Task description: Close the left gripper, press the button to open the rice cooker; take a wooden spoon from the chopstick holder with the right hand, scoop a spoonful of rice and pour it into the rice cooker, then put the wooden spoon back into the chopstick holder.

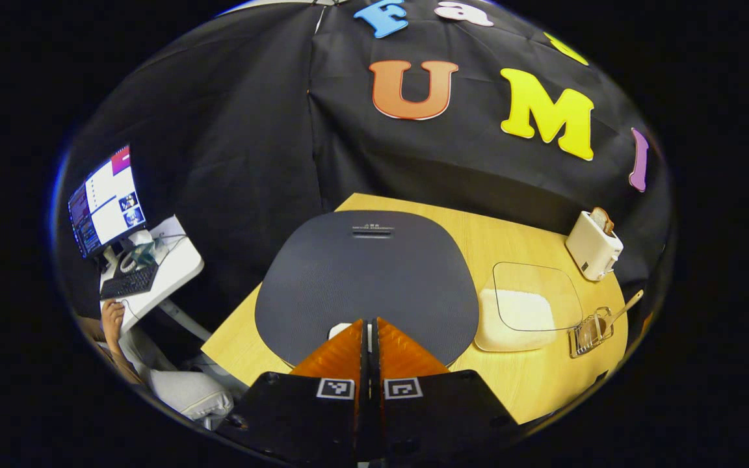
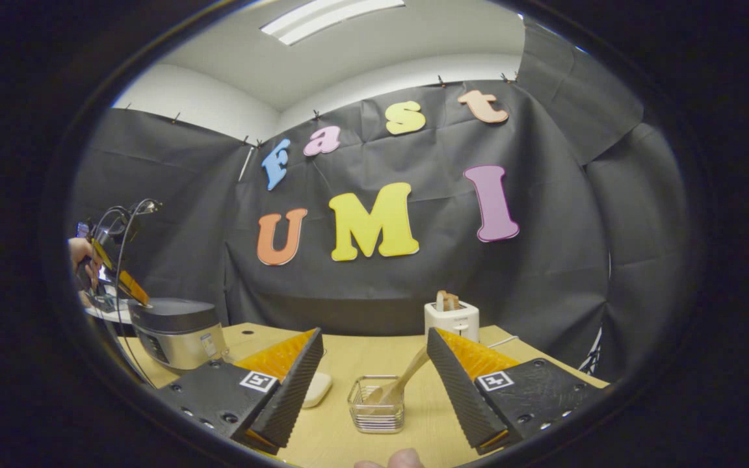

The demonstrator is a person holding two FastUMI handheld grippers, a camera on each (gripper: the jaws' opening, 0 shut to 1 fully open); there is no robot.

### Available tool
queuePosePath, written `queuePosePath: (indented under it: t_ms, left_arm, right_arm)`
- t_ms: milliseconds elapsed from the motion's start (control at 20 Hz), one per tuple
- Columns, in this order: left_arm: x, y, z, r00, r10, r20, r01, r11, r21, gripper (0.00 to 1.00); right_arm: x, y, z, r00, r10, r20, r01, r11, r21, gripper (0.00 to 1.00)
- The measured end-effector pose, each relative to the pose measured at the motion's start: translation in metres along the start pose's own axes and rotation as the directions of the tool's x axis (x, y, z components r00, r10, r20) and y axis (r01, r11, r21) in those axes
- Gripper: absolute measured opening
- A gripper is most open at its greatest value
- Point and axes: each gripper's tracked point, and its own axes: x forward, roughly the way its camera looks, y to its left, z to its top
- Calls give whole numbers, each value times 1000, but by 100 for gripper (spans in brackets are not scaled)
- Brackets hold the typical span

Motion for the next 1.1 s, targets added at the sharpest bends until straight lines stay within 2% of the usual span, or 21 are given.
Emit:
queuePosePath:
  t_ms: [100,150,250,300,350,500,550,600,650,700,750,800,850,900,950,1000,1050,1100]
  left_arm:
    - [-1,-1,-3,1000,10,-13,-10,1000,0,3]
    - [1,-2,-7,999,17,-33,-15,999,46,3]
    - [1,-4,-4,999,40,4,-40,998,56,3]
    - [0,0,-5,999,46,7,-46,996,70,3]
    - [-1,1,-4,998,61,24,-62,996,64,3]
    - [-5,1,13,989,94,116,-104,992,77,3]
    - [-11,5,24,977,122,177,-137,988,77,7]
    - [-15,12,36,959,154,238,-176,982,74,19]
    - [-21,20,53,932,185,313,-213,975,57,27]
    - [-34,22,73,900,196,389,-228,973,38,47]
    - [-37,20,87,880,195,434,-224,974,16,65]
    - [-45,20,101,853,197,484,-223,975,-4,70]
    - [-50,23,117,824,195,532,-223,975,-12,89]
    - [-53,25,128,803,188,565,-217,976,-16,100]
    - [-57,26,137,783,188,593,-218,976,-21,100]
    - [-64,27,147,761,188,621,-223,974,-22,100]
    - [-69,24,155,740,180,648,-223,975,-17,96]
    - [-71,17,159,726,161,668,-214,977,-3,100]
  right_arm:
    - [-1,-2,-1,1000,-3,3,3,1000,3,96]
    - [-1,-2,-3,1000,-1,-1,1,1000,17,96]
    - [-3,6,-8,1000,24,-14,-24,999,46,96]
    - [-3,5,-10,999,28,-22,-27,999,42,91]
    - [-4,3,-10,999,25,-25,-24,999,29,95]
    - [-12,-6,-3,1000,-1,-4,1,1000,14,95]
    - [-14,-9,1,1000,-10,0,10,1000,6,95]
    - [-17,-13,1,1000,-21,3,21,1000,-2,91]
    - [-17,-16,4,1000,-30,4,30,1000,-7,95]
    - [-18,-19,5,999,-39,3,39,999,-9,96]
    - [-18,-21,7,999,-46,4,46,999,-11,96]
    - [-18,-23,10,999,-53,3,53,998,-16,96]
    - [-17,-24,14,998,-57,2,57,998,-22,96]
    - [-17,-24,16,998,-59,4,59,998,-29,96]
    - [-16,-24,20,998,-61,5,61,997,-37,92]
    - [-16,-26,24,998,-63,11,63,997,-47,95]
    - [-16,-27,26,997,-70,16,71,996,-61,95]
    - [-14,-31,25,997,-82,11,83,993,-81,91]
